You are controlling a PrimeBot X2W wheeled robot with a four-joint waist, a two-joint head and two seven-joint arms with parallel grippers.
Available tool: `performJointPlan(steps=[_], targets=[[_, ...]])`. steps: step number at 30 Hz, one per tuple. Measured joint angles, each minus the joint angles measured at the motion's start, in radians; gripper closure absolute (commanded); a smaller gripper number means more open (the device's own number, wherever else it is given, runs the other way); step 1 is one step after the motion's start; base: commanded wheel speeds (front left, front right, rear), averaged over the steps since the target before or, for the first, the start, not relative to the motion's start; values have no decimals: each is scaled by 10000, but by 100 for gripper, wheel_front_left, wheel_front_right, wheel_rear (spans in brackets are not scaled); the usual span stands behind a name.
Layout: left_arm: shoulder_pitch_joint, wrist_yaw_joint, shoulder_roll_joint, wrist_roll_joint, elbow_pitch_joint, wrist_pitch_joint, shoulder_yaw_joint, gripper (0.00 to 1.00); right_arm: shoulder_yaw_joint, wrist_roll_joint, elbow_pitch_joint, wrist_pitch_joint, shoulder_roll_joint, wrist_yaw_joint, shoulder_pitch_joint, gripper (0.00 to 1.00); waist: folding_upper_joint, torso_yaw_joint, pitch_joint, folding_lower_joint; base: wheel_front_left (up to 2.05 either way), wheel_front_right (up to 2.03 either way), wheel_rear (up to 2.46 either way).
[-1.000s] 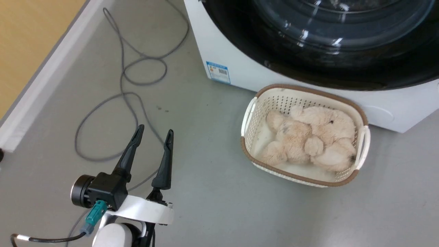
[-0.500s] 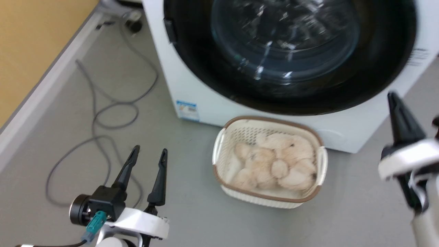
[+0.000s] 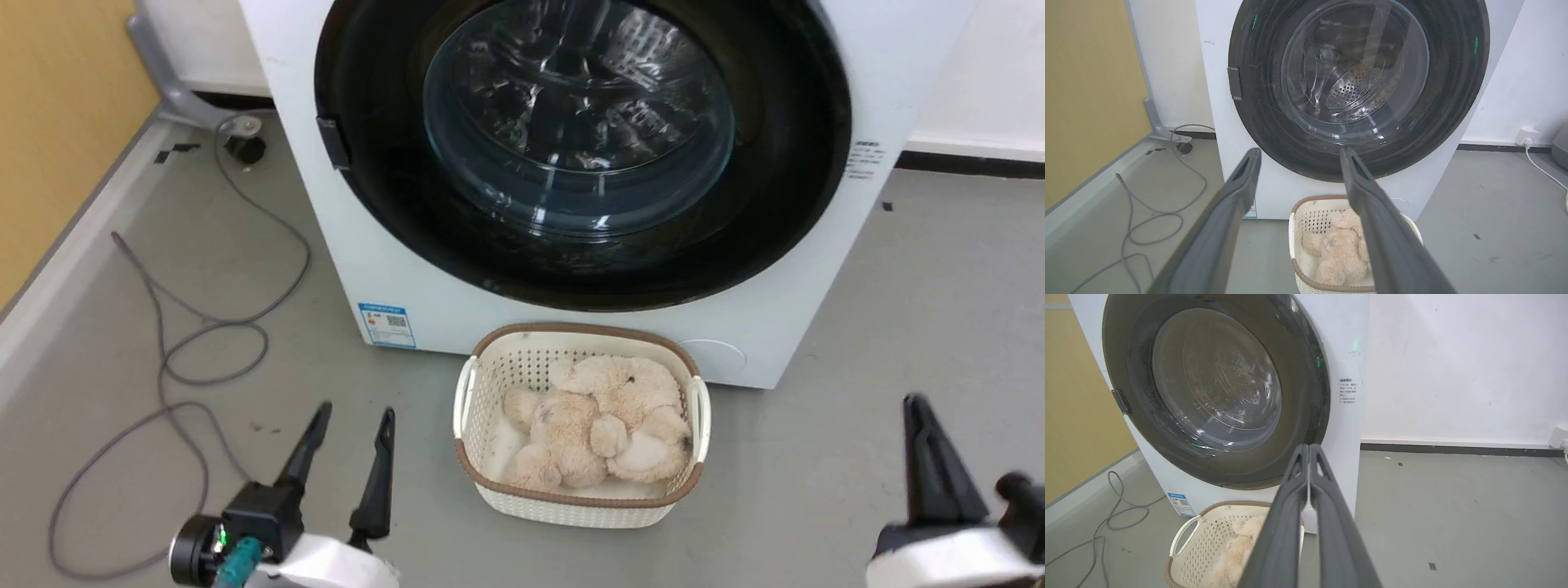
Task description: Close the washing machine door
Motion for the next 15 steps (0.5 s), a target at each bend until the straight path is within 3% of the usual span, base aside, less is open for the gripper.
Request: performJointPlan(steps=[1,2,3,11,12,15], targets=[[52,4,4,61,92,2,-13,0,40,-58,-40,42,35,0,156,65,0,-31,-40,0,0,0,0],[100,12,6,98,148,0,-25,0,102,-94,-61,54,81,0,313,9,0,-56,-73,0,0,0,0],[126,69,6,142,198,0,-25,0,148,-151,-81,54,128,0,460,0,0,-72,-100,0,0,0,0],[128,320,8,349,263,0,-71,0,224,-318,-111,15,242,2,849,0,0,-108,-258,0,0,0,0],[128,316,8,334,244,0,-102,100,238,-313,-111,-8,242,2,849,100,0,-112,-271,0,0,0,0],[128,314,-6,314,242,15,-98,100,244,-313,-105,10,240,2,846,100,0,-117,-279,0,0,0,0]])
